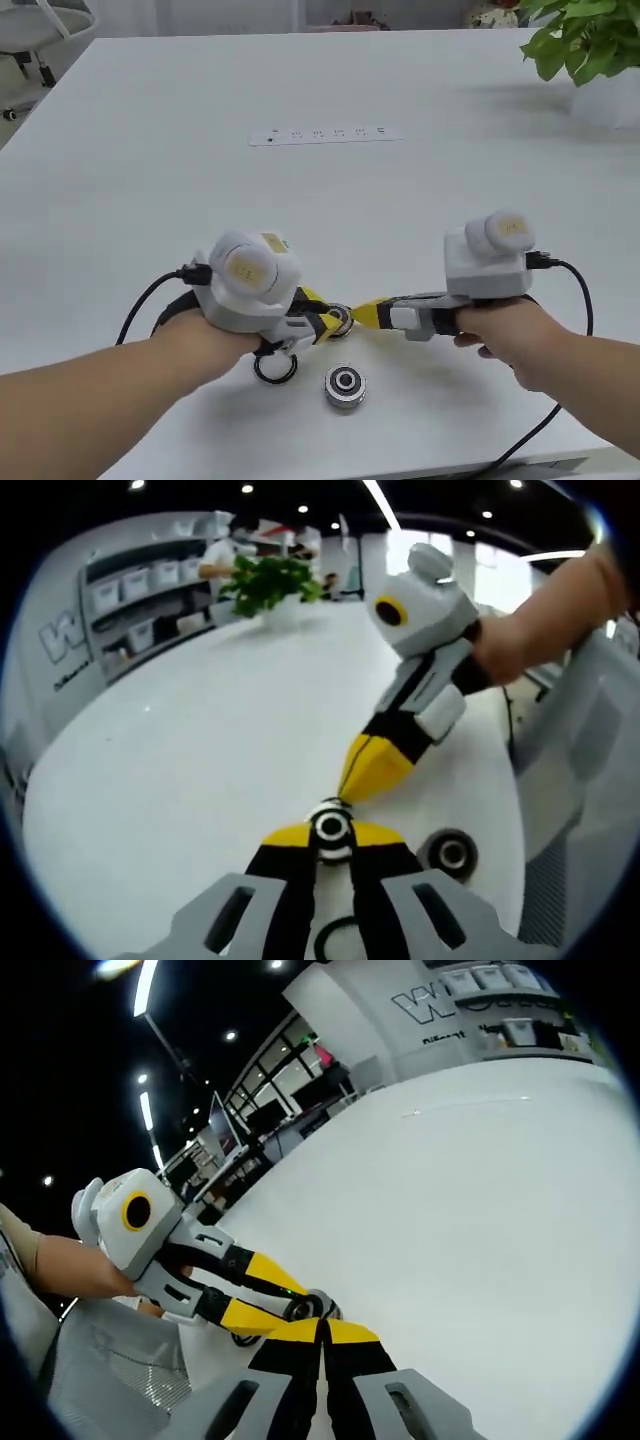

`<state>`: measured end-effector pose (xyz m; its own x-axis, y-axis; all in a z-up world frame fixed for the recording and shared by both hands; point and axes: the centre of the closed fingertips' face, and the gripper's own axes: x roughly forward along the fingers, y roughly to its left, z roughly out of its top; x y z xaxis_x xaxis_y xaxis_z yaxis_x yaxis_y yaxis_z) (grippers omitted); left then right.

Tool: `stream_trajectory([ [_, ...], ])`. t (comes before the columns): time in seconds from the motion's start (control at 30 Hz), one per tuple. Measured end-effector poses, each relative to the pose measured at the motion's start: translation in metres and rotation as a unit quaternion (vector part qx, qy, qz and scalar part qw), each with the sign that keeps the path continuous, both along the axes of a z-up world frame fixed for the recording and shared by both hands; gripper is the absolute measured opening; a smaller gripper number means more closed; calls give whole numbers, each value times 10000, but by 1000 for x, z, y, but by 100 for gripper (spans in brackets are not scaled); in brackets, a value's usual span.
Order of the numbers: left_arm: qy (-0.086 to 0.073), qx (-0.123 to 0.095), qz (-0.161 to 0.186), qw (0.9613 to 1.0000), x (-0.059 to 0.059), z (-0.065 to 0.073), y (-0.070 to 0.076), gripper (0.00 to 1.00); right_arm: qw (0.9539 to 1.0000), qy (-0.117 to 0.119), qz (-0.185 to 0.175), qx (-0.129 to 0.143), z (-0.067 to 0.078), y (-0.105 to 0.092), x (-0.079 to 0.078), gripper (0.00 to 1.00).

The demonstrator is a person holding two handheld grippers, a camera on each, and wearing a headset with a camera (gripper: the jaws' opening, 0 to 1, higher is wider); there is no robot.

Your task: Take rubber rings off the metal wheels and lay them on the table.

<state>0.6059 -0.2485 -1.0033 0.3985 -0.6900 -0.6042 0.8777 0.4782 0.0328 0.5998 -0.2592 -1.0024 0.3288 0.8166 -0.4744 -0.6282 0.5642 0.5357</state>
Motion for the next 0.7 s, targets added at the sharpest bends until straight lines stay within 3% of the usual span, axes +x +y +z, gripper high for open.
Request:
stream_trajectory([
  [0.1, -16, 28, 17, 10000, 0, 0, 0, 12, 9999, -67, 44, -62, 1, 2, -1, 0],
  [0.17, -8, 28, 31, 10000, 1, 0, 0, 12, 9995, -231, 128, -159, 2, 2, -2, 0],
  [0.7, -33, 103, 42, 9999, 1, 0, 0, 12, 9996, -192, 140, -142, 5, 8, -1, 0],
])
